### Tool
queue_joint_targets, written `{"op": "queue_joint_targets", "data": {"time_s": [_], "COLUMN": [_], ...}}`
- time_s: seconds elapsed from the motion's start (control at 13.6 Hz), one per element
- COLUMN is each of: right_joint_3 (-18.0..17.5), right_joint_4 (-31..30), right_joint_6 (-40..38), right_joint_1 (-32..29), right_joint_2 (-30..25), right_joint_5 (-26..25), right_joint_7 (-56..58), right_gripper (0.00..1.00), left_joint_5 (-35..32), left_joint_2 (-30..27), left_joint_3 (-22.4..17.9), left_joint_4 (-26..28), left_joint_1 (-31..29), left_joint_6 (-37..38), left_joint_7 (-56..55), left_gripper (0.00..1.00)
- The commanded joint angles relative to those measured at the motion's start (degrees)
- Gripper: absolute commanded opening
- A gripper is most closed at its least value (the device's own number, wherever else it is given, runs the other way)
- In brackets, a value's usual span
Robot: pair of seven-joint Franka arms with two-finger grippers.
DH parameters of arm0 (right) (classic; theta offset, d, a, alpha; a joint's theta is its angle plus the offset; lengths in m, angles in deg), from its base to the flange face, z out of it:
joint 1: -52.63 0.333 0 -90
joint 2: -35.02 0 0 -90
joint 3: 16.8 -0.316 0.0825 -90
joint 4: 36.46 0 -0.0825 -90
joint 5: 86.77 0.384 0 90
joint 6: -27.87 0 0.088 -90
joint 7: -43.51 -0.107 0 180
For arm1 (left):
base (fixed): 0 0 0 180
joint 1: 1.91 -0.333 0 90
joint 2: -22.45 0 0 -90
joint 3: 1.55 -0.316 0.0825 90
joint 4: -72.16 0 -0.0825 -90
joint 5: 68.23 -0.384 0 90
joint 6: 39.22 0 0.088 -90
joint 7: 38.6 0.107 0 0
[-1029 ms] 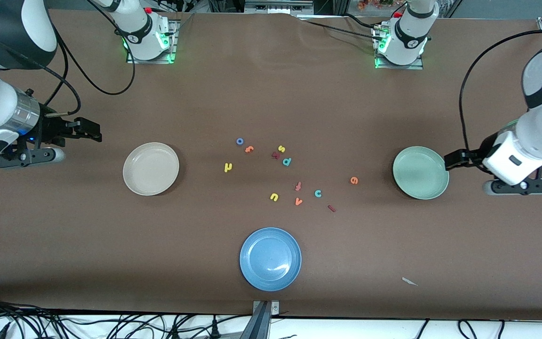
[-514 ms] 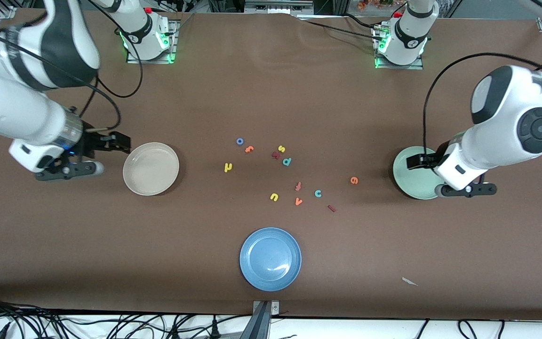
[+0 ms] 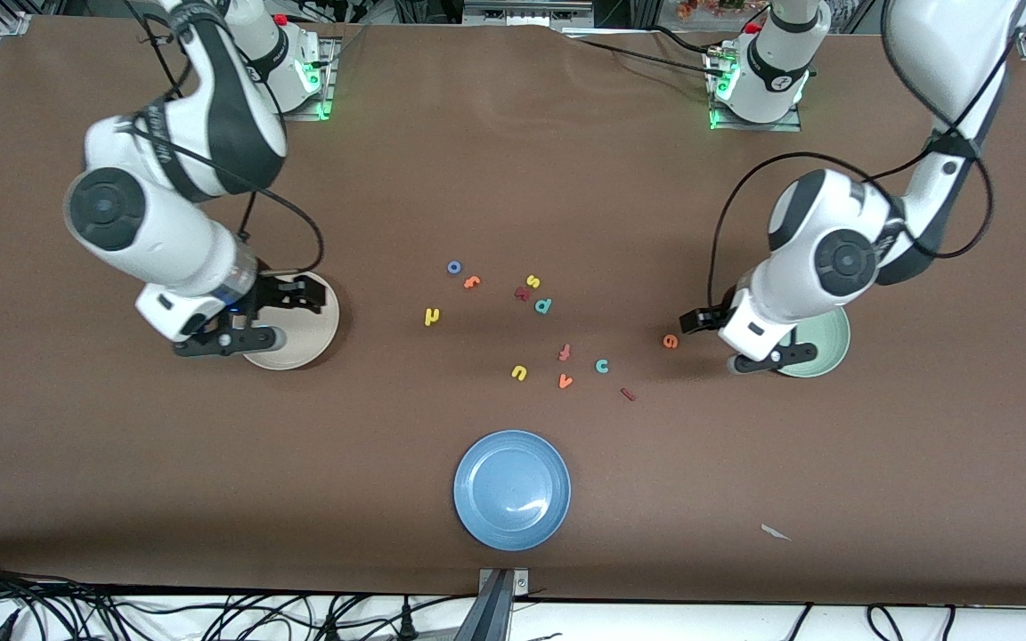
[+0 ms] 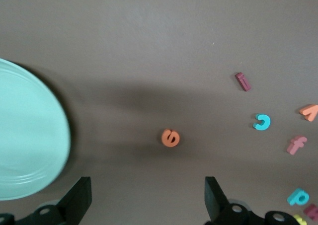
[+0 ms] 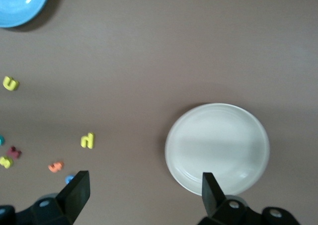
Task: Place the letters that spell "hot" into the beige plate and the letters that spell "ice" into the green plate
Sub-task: 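Reach the right gripper to the yellow letter while the left gripper reaches orange, then grasp the yellow letter with the right gripper while the left gripper grasps orange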
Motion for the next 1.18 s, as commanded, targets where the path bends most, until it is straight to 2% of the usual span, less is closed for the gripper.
{"op": "queue_joint_targets", "data": {"time_s": [0.0, 0.07, 0.15, 0.37, 0.51, 0.66, 0.81, 1.1], "right_joint_3": [-3.8, -4.8, -5.3, -5.4, -7.0, -7.5, -7.5, -7.5], "right_joint_4": [-4.5, -4.5, -4.5, -4.4, -4.1, -4.1, -4.0, -4.1], "right_joint_6": [7.6, 8.2, 10.2, 15.7, 18.1, 19.9, 21.9, 26.5], "right_joint_1": [-0.2, -0.1, 0.7, 2.3, 3.0, 3.7, 5.9, 7.2], "right_joint_2": [1.2, 2.1, 3.4, 7.4, 9.8, 11.7, 13.3, 17.1], "right_joint_5": [-0.6, -0.6, -0.7, -2.4, -5.5, -7.8, -8.2, -10.4], "right_joint_7": [-5.5, -6.3, -7.1, -10.9, -15.8, -19.0, -19.0, -23.3], "right_gripper": [1.0, 1.0, 1.0, 1.0, 1.0, 1.0, 1.0, 1.0], "left_joint_5": [-9.2, -13.2, -14.2, -14.3, -13.7, -13.7, -13.8, -13.9], "left_joint_2": [5.6, 6.7, 7.0, 8.7, 9.1, 12.0, 13.7, 13.7], "left_joint_3": [-0.4, -0.3, -0.3, -0.3, -0.2, -0.3, -0.3, -0.3], "left_joint_4": [-0.5, -0.6, -0.6, -1.1, -0.8, -1.1, -1.2, -1.1], "left_joint_1": [2.7, 2.9, 3.0, 3.6, 3.0, 3.3, 3.1, 2.2], "left_joint_6": [-3.0, -3.8, -3.9, -4.2, -7.9, -12.6, -14.4, -13.3], "left_joint_7": [-9.5, -13.7, -15.2, -16.0, -15.8, -15.9, -15.1, -10.6], "left_gripper": [1.0, 1.0, 1.0, 1.0, 0.99, 0.97, 0.89, 0.75]}}
